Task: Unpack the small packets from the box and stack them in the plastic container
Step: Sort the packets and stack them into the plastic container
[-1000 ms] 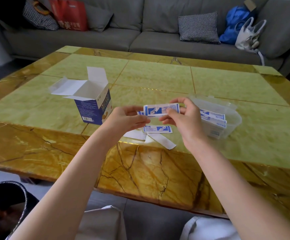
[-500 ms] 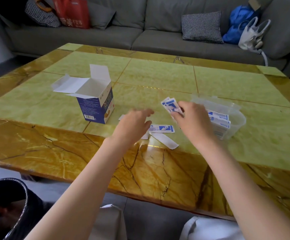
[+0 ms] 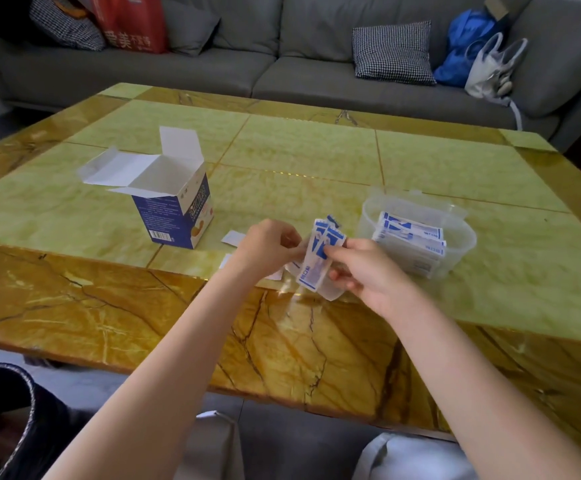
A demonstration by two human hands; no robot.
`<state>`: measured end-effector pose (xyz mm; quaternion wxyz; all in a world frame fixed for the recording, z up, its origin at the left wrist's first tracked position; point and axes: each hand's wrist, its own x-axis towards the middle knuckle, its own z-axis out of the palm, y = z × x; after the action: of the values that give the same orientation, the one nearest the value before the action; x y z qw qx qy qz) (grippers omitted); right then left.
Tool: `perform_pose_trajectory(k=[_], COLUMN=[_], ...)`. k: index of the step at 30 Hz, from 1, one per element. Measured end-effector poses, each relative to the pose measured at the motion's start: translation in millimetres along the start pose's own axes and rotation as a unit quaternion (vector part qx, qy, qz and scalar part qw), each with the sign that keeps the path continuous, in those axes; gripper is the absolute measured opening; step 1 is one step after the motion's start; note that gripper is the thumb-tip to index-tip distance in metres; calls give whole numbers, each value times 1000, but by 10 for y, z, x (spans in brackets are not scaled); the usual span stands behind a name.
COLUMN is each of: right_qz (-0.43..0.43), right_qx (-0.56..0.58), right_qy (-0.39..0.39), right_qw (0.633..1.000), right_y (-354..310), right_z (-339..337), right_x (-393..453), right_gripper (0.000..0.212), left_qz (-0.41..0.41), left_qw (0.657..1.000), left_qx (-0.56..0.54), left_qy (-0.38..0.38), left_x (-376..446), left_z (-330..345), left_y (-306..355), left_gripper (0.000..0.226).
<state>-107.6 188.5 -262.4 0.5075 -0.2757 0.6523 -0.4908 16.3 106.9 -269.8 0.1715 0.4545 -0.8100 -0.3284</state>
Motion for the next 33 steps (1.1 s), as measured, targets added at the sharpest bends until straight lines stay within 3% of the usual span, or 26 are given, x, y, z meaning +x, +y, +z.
perform_pose_trajectory(k=[2,4,8,12,15,21,33], right_qz=[-32,-76,-180,-181,-170,-178,-185], right_qx=[31,-13,-137,-172,-169,-233,-284], right_qy=[-3,31,127,100,88,71,64], right_qw=[999,997,966,963,967,953,938], right_y=[-27,-55,-100,-106,-82,-35,-29], right_z=[40,72,102,98,99,128,108], right_x=[-15,-6,81,96,124,124,107], right_gripper=[13,13,4,22,34,32,25], left_qz=[14,33,51,-26,-12,44,16], left_qw=[999,998,994,965,968,967,965], left_qx=[-22,-29,100,240,237,249,247], left_qy=[-21,-39,-18,-103,-86,-41,-92], left_x=[-38,-88,-174,-273,-258,-197,-180], left_z=[-76,-154,-344,-365,-349,-297,-298], left_y=[56,74,-101,-304,-333,-318,-280], left_gripper=[4,5,29,60,70,39,37])
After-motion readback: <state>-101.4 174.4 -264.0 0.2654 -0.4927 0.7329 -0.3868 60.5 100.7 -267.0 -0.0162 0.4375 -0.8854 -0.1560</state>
